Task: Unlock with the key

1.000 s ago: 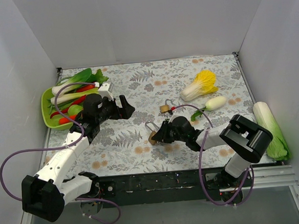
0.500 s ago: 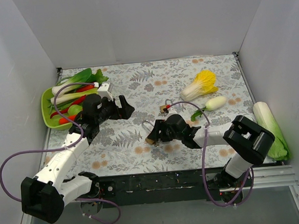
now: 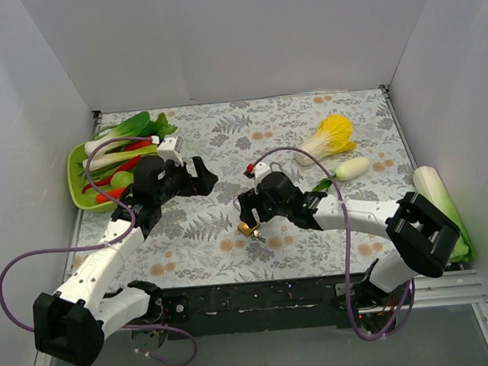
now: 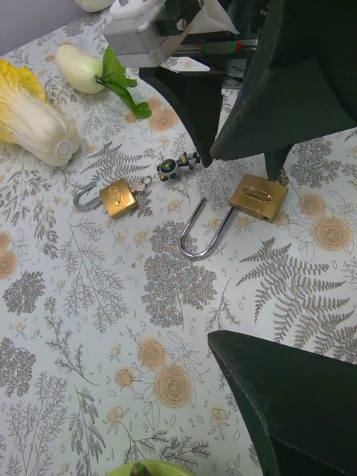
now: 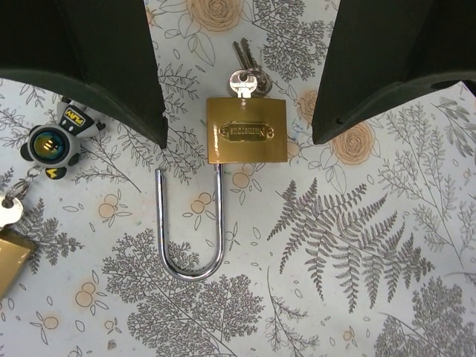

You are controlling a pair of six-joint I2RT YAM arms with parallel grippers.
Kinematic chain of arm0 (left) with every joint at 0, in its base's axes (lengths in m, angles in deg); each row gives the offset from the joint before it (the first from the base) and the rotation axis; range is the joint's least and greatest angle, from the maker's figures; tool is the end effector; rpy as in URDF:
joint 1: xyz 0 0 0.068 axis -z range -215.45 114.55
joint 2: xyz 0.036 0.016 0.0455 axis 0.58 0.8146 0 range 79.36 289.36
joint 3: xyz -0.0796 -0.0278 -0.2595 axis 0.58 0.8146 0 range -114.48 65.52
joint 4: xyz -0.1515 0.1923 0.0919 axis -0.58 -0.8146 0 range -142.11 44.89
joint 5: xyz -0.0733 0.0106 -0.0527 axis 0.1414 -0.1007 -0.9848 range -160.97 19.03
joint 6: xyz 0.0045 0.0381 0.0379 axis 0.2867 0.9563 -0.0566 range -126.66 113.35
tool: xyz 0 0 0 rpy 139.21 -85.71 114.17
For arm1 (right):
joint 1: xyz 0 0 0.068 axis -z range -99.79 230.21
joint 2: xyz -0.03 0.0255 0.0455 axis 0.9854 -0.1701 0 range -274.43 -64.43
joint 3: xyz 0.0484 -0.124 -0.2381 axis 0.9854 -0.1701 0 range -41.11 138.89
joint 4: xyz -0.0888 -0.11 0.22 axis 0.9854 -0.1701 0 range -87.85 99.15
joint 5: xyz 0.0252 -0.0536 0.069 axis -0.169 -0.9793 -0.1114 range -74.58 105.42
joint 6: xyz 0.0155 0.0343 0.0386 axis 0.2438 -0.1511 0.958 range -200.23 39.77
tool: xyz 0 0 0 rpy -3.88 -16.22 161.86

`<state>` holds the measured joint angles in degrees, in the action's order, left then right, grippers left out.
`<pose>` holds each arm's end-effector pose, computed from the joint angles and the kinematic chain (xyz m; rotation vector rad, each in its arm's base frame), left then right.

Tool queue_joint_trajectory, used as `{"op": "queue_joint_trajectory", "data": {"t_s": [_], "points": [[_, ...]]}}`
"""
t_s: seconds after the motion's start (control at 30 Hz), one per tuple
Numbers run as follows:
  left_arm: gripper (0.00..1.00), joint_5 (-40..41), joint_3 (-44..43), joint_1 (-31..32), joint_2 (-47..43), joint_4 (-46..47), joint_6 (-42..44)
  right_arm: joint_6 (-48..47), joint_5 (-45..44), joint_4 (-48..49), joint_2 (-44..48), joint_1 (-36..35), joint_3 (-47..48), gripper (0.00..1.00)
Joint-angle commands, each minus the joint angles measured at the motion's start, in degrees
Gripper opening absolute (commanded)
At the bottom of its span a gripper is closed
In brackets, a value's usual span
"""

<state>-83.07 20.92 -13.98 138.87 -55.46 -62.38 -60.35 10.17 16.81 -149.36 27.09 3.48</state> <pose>0.2175 -0.0935 0.2895 -0.4985 2.1114 -1.0351 0.1914 0.2496 0.2045 -0.5784 2.1317 0.6366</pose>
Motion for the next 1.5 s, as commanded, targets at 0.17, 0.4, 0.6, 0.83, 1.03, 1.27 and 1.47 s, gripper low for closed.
{"op": "queue_joint_trajectory", "data": {"t_s": [0.17, 0.4, 0.6, 0.83, 1.03, 1.27, 1.47], "points": [[0.98, 1.46, 0.21, -0.29, -0.62, -0.02, 0.53, -8.45, 4.29, -6.34, -5.25, -2.15, 5.58, 0.82], [0.98, 7.70, 0.12, -0.56, -0.88, -0.46, -0.26, -8.54, -1.85, -9.42, -9.46, -5.58, 8.39, 0.78], [0.98, 8.15, 0.74, -0.56, -2.29, 0.24, -0.26, -7.40, -6.86, -11.96, -12.63, -6.99, 10.07, 0.74], [0.98, 7.18, 0.83, -0.64, -2.38, 0.59, -0.17, -6.08, -9.86, -13.37, -13.51, -7.35, 10.95, 0.74], [0.98, 7.00, 1.09, -0.56, -2.64, 0.86, -0.09, -5.91, -8.11, -14.08, -14.39, -7.35, 12.09, 0.57], [0.98, 7.09, 1.18, -0.56, -2.90, 0.77, -0.17, 1.03, -10.38, -13.37, -16.84, -7.35, 15.42, 0.23], [0.98, 7.00, 1.36, -0.56, -3.17, 0.86, -0.26, 7.01, -13.55, -15.74, -23.08, -5.68, 24.74, 0.12]]}}
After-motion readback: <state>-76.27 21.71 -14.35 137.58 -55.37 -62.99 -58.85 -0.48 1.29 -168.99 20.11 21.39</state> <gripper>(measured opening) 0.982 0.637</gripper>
